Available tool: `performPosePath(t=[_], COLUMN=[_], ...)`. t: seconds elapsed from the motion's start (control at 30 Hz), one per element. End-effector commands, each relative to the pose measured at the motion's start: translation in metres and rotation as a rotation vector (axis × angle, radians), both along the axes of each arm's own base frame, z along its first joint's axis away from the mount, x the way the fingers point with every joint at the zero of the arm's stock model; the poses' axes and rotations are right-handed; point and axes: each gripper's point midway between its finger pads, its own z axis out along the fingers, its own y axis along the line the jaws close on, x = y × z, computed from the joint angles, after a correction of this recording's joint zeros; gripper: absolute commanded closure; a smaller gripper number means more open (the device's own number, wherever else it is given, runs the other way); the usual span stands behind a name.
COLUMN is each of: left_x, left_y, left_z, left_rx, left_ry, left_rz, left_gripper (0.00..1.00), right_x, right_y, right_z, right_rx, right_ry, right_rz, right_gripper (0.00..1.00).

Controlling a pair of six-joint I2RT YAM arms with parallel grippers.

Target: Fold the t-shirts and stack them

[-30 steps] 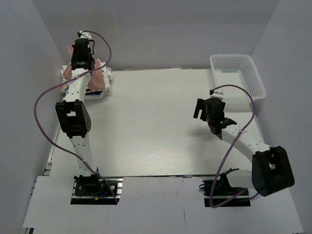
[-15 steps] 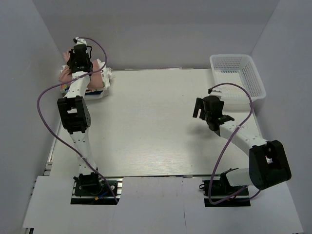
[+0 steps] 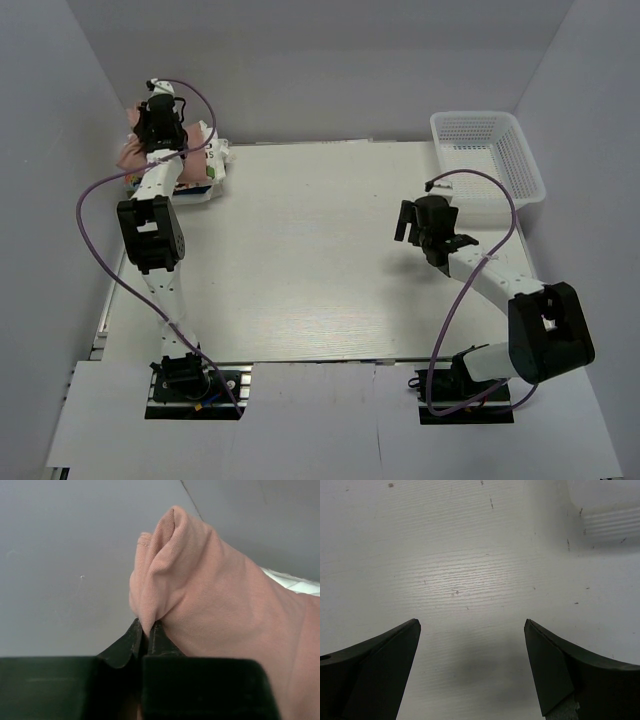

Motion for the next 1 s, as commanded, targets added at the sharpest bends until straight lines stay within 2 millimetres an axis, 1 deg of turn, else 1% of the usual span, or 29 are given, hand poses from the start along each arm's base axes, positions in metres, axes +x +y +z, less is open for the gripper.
performPosePath(t=[0.0,0.03,0.07,0.1,0.13,0.2,0.23,0.27,0.3,0.37,0.4,0.43,0.5,0.53,0.57,0.6,0.63,0.67,0.73,0.8,0.83,0.87,0.9,0.93,0.97], left_x=[-0.007,-0.009,-0.015,-0.015,-0.018,-0.024,-0.024,-0.024,-0.022,-0.015,-0.013,-0.009,-0.005,0.003,0.006,0.007,0.013,0.015,0.023,0.027,0.027,0.03,0.03,0.03,0.031], left_y=[-0.001,0.002,0.005,0.005,0.007,0.01,0.01,0.009,0.007,0.001,-0.008,-0.013,-0.021,-0.036,-0.04,-0.044,-0.052,-0.057,-0.081,-0.102,-0.108,-0.122,-0.134,-0.137,-0.146], left_z=[0.035,0.025,0.017,0.017,0.013,0.005,0.008,0.007,0.008,0.018,0.011,0.018,0.008,0.006,-0.009,-0.019,-0.027,-0.046,-0.067,-0.085,-0.1,-0.1,-0.114,-0.114,-0.121], left_rx=[0.01,0.019,0.024,0.024,0.027,0.014,0.013,0.0,-0.024,-0.057,-0.084,-0.102,-0.153,-0.189,-0.217,-0.249,-0.273,-0.295,-0.35,-0.374,-0.399,-0.408,-0.422,-0.429,-0.431], left_ry=[-0.088,-0.066,-0.045,-0.045,-0.036,-0.02,-0.017,-0.003,-0.021,-0.049,-0.04,-0.054,-0.044,-0.045,-0.023,-0.01,0.009,0.054,0.104,0.146,0.178,0.182,0.21,0.211,0.224], left_rz=[0.017,0.037,0.069,0.07,0.086,0.126,0.126,0.13,0.123,0.08,0.06,0.022,-0.016,-0.078,-0.093,-0.103,-0.153,-0.179,-0.284,-0.336,-0.366,-0.4,-0.427,-0.442,-0.453], left_gripper=[0.84,0.76,0.46,0.37,0.34,0.15,0.03,0.0,0.0,0.0,0.0,0.0,0.0,0.0,0.0,0.0,0.0,0.0,0.0,0.0,0.0,0.02,0.04,0.05,0.05], right_x=[0.014,0.013,0.014,0.013,0.014,0.013,0.014,0.013,0.014,0.013,0.013,0.012,0.009,0.007,0.006,0.006,0.004,0.002,0.001,0.001,0.0,0.0,0.0,0.001,0.001], right_y=[0.005,0.005,0.004,0.005,0.005,0.005,0.004,0.005,0.006,0.007,0.009,0.01,0.011,0.01,0.012,0.011,0.01,0.009,0.004,0.003,0.001,0.0,0.001,0.0,0.0], right_z=[0.017,0.017,0.018,0.018,0.02,0.021,0.024,0.023,0.025,0.025,0.027,0.029,0.031,0.028,0.029,0.029,0.027,0.027,0.024,0.025,0.023,0.023,0.023,0.024,0.022], right_rx=[0.027,0.028,0.025,0.029,0.027,0.029,0.032,0.03,0.034,0.037,0.042,0.047,0.059,0.059,0.066,0.068,0.066,0.06,0.046,0.039,0.035,0.033,0.033,0.031,0.031], right_ry=[-0.045,-0.047,-0.048,-0.048,-0.051,-0.052,-0.06,-0.055,-0.059,-0.058,-0.06,-0.066,-0.07,-0.066,-0.07,-0.072,-0.069,-0.065,-0.062,-0.065,-0.063,-0.062,-0.062,-0.064,-0.059], right_rz=[-0.009,-0.009,-0.01,-0.009,-0.007,-0.008,-0.013,-0.006,-0.004,0.003,0.013,0.018,0.029,0.028,0.034,0.033,0.03,0.029,0.014,0.007,0.001,-0.002,0.0,-0.002,-0.006], right_gripper=[0.1,0.1,0.1,0.1,0.1,0.1,0.1,0.1,0.1,0.1,0.1,0.1,0.1,0.1,0.1,0.1,0.1,0.1,0.1,0.1,0.1,0.1,0.1,0.1,0.1])
